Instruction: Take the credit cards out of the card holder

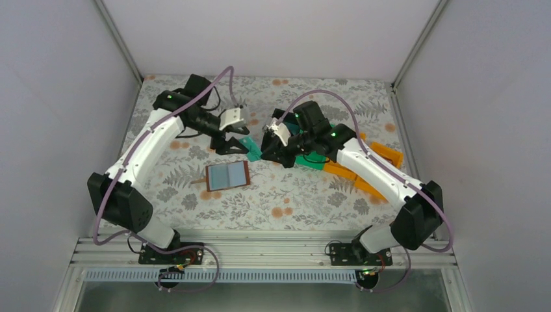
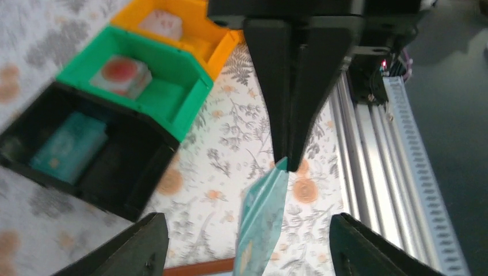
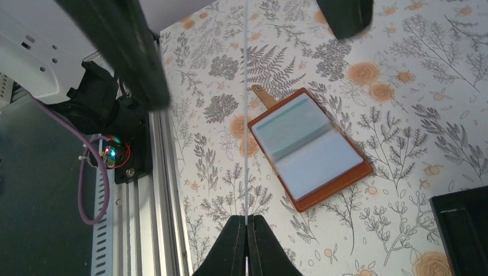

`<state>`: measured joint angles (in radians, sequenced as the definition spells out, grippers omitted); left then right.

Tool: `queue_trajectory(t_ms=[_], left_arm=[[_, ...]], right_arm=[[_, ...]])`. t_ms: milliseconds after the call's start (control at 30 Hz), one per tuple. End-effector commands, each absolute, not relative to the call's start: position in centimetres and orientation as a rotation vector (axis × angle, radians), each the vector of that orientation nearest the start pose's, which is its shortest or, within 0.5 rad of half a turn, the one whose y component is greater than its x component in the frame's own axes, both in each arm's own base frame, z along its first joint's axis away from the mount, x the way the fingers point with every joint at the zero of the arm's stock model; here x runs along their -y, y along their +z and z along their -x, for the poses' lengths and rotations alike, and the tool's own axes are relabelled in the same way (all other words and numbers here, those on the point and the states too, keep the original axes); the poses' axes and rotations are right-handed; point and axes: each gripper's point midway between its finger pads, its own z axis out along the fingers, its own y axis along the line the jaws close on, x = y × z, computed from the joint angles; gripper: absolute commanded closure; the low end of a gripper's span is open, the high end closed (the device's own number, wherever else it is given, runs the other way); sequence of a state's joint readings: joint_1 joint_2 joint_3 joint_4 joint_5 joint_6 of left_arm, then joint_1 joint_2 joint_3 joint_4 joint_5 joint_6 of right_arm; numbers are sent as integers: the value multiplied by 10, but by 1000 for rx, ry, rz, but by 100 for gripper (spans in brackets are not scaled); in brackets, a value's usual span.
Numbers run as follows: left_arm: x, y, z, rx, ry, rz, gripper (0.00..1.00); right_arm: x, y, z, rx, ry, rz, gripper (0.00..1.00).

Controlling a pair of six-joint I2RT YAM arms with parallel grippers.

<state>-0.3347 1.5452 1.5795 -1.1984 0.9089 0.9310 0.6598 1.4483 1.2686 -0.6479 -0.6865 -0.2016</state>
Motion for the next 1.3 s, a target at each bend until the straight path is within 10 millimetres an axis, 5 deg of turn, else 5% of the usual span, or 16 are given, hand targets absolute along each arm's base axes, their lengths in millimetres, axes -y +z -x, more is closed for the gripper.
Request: queue_trajectory(t_ms=[0, 100, 133, 200, 300, 433, 533, 667, 900, 1133, 1267], left_arm=[[236, 263, -266, -1789, -904, -1617, 42], [238, 270, -261, -1777, -946, -1609, 90], [239, 273, -261, -1783, -962, -1595, 97], [240, 278, -259, -1803, -999, -1562, 98], [241, 288, -269, -1886, -1073, -1421, 98], [217, 320, -322, -2029, -1181, -947, 98], [182, 356, -354, -2067, -1426, -510, 98], [179, 361, -362, -2170, -1599, -231, 98], [182, 363, -351, -2221, -1747, -80, 98], [186, 360, -345, -2236, -1792, -60, 98], [197, 355, -337, -2257, -1818, -78, 98]], right_arm=[[-326, 244, -230, -1992, 1014, 1343, 96], [-326, 244, -230, -1982, 1008, 1350, 96], [-326, 245, -230, -1980, 1000, 1348, 96], [-324, 249, -235, -1975, 961, 1323, 95], [-307, 263, -268, -1970, 730, 1153, 63], [-274, 322, -307, -1800, 410, 923, 59], [-285, 384, -299, -1529, 310, 954, 55], [-311, 415, -286, -1184, 11, 1048, 52], [-357, 406, -281, -889, -365, 1150, 43], [-378, 382, -297, -874, -472, 1240, 38], [-382, 375, -316, -923, -528, 1218, 45]])
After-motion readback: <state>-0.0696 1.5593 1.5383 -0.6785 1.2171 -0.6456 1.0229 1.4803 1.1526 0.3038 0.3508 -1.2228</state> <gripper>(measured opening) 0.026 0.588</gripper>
